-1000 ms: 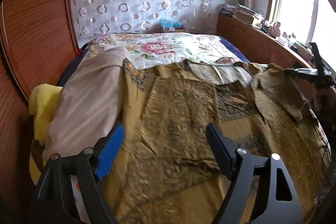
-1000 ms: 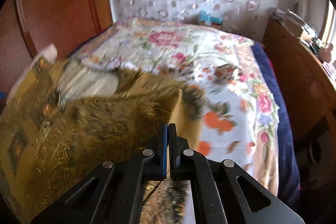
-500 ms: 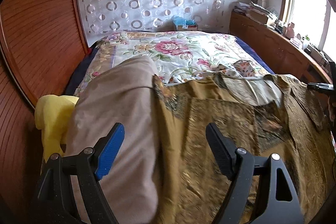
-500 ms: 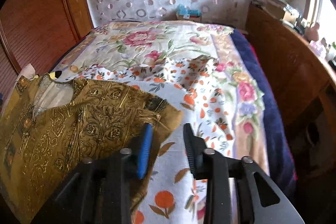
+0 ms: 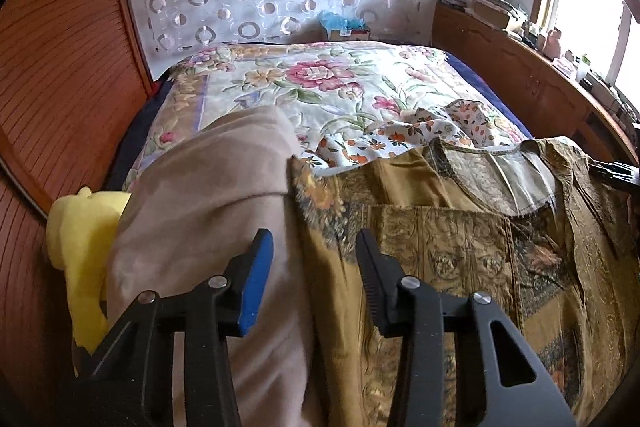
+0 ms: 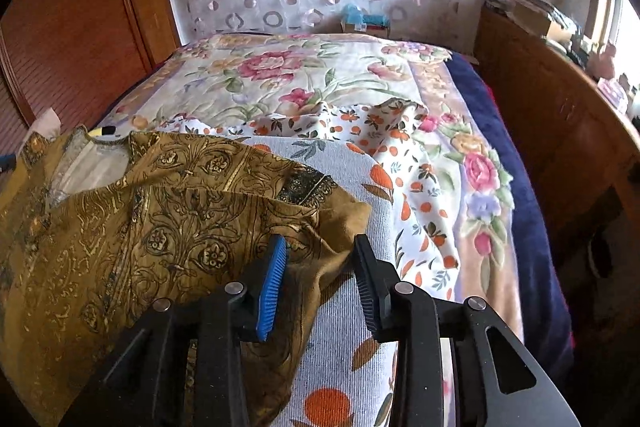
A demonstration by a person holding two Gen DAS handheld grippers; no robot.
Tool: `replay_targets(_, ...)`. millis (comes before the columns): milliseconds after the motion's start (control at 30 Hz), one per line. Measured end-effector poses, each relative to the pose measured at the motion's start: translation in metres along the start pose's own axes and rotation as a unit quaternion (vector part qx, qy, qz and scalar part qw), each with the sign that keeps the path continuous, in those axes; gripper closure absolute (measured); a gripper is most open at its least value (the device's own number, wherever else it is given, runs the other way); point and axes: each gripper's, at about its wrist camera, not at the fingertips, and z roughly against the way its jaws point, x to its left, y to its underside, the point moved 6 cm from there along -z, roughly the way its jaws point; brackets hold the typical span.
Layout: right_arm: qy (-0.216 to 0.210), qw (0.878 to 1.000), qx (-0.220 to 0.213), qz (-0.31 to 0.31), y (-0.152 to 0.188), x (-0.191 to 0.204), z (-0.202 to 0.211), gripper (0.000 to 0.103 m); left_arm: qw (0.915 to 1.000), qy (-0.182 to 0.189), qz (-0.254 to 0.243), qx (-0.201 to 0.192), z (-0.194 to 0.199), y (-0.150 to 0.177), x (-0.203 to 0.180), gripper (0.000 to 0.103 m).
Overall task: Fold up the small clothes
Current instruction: 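Grasp the shirt side with the right gripper and fold it toward the center, then close the left gripper on the shirt hem while the right gripper grasps the hem too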
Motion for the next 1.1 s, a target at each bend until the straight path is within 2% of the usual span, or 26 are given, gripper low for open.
replay_targets(133,0.000,1.000,0.000,0.000,0.000,0.000,0.000,0.066,0.9999,0.001,-0.008,0.007,-0.008,-0.007,-0.005,0.068)
replay_targets(467,0.001,1.000,-0.001,0.002,0.000,-0.001,0.000,0.065,0.9996,0.003,-0.016,0.023,-0.022,-0.010,-0.010,0.068)
replay_targets(500,0.000,1.000,-0.001,0.002,0.000,-0.001,0.000,0.065,0.9996,0.004,-0.018,0.022,-0.022,-0.009,-0.011,0.073)
replay_targets(533,0.000,1.000,-0.001,0.002,0.000,-0.001,0.000,0.065,0.9996,0.003,-0.019,0.022,-0.021,-0.009,-0.011,0.087)
replay_targets(567,0.000,1.000,-0.001,0.002,0.000,-0.001,0.000,0.065,0.9996,0.002,-0.018,0.023,-0.021,-0.009,-0.011,0.090)
replay_targets(967,0.001,1.000,-0.003,0.003,0.000,-0.001,-0.001,0.065,0.9988,-0.008,-0.009,0.046,-0.034,-0.003,-0.008,0.090)
replay_targets(1000,0.001,1.000,-0.003,0.003,0.000,-0.001,-0.001,0.065,0.9989,-0.005,-0.013,0.046,-0.033,-0.004,-0.008,0.092)
replay_targets(1033,0.001,1.000,-0.003,0.003,0.000,-0.001,-0.001,0.065,0.9990,-0.002,-0.015,0.043,-0.032,-0.004,-0.009,0.100)
replay_targets(1100,0.001,1.000,-0.004,0.004,0.000,-0.002,0.000,0.065,0.9993,0.004,-0.019,0.032,-0.027,-0.005,-0.012,0.100)
